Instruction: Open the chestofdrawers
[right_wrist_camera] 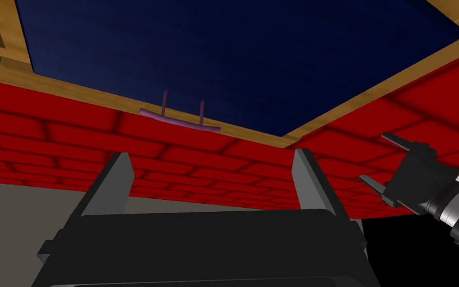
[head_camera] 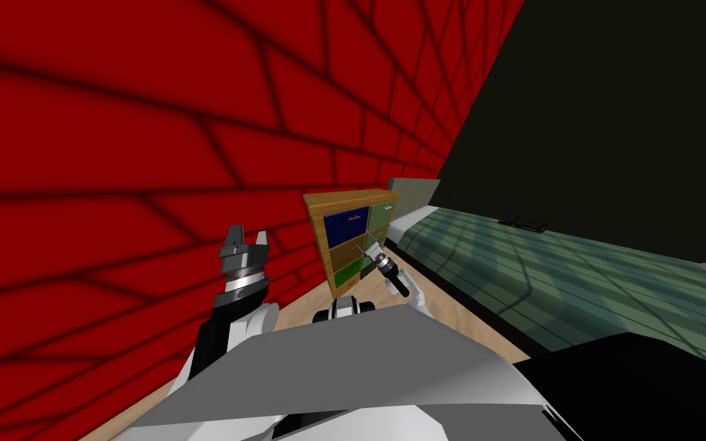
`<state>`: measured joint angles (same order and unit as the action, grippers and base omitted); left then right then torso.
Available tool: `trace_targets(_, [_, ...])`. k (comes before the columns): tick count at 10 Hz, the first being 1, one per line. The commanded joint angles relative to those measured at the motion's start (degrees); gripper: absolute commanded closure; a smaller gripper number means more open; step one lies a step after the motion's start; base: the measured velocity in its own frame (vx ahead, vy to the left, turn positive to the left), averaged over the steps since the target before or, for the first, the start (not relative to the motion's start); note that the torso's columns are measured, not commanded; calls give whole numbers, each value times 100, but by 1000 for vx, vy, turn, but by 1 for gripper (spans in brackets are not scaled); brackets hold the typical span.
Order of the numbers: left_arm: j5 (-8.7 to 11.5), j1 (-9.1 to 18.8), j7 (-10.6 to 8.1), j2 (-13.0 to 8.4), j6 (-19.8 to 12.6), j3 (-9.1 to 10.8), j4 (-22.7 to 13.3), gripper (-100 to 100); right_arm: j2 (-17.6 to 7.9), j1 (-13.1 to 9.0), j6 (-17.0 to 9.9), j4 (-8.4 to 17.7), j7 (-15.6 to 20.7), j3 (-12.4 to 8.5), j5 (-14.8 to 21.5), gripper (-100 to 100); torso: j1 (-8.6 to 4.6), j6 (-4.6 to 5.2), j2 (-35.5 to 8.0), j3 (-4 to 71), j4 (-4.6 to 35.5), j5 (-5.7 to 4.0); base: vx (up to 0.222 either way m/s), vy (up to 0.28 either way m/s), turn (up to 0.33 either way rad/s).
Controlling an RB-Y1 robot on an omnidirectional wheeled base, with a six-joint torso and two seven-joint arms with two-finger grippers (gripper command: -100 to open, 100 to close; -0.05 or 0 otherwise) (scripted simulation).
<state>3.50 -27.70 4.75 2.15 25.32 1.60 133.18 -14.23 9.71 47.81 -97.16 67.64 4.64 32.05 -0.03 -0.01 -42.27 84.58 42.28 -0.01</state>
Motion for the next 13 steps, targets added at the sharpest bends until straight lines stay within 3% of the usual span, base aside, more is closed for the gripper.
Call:
trace_targets(1, [0, -1, 0, 0, 0, 0, 0, 0, -20, -70, 63, 209, 449, 8, 158, -100, 3, 2, 1, 1, -1, 0, 3, 35, -58])
trace_targets(13, [0, 0, 0, 0, 0, 0, 0, 0, -15, -282, 259, 993, 2287, -16, 737, -100, 4, 2, -1, -1, 0, 1, 3, 23, -50])
